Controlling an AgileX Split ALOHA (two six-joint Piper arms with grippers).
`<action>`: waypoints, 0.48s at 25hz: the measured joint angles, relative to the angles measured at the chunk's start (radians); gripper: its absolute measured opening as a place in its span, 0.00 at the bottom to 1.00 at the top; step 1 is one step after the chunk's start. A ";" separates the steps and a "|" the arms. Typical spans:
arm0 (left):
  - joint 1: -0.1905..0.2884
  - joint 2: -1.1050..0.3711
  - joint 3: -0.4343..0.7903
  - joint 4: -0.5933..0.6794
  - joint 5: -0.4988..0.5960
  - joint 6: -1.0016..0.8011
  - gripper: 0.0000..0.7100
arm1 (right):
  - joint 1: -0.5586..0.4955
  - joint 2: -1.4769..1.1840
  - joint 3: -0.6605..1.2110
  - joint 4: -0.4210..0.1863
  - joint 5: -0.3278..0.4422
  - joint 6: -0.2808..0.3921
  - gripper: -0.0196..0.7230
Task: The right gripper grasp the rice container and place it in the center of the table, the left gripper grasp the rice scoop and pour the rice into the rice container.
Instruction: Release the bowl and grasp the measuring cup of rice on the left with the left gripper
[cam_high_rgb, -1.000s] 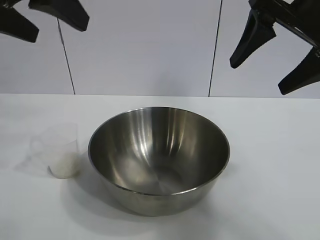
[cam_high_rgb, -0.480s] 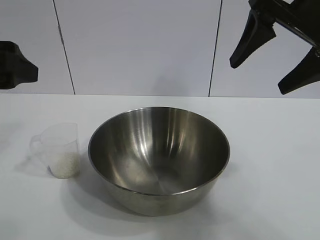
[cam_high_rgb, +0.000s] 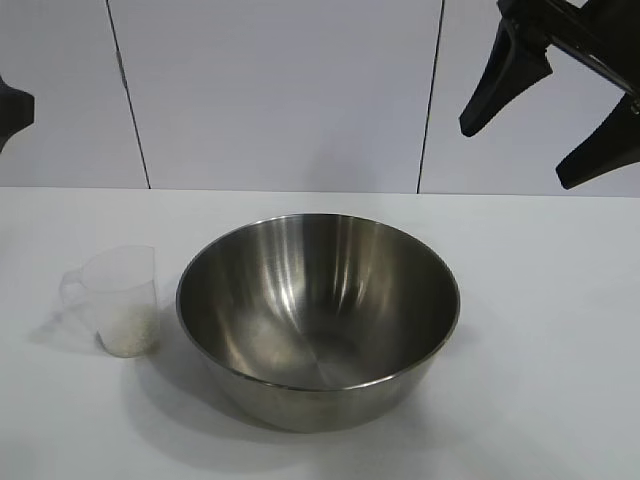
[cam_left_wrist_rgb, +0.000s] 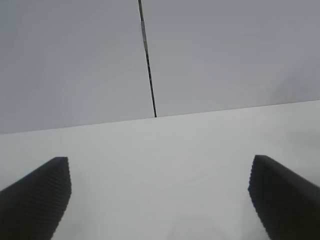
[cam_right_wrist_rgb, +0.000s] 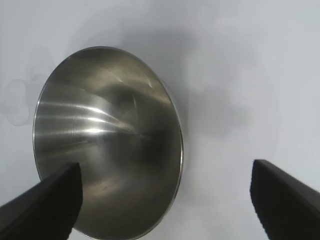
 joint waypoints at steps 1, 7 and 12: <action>0.000 0.023 0.030 0.033 -0.078 -0.032 0.98 | 0.000 0.000 0.000 0.000 0.000 0.000 0.88; 0.000 0.216 0.154 0.097 -0.324 -0.218 0.98 | 0.000 0.000 0.000 0.000 0.000 0.000 0.88; 0.000 0.370 0.167 0.162 -0.326 -0.217 0.98 | 0.000 0.000 0.000 0.000 0.000 0.000 0.88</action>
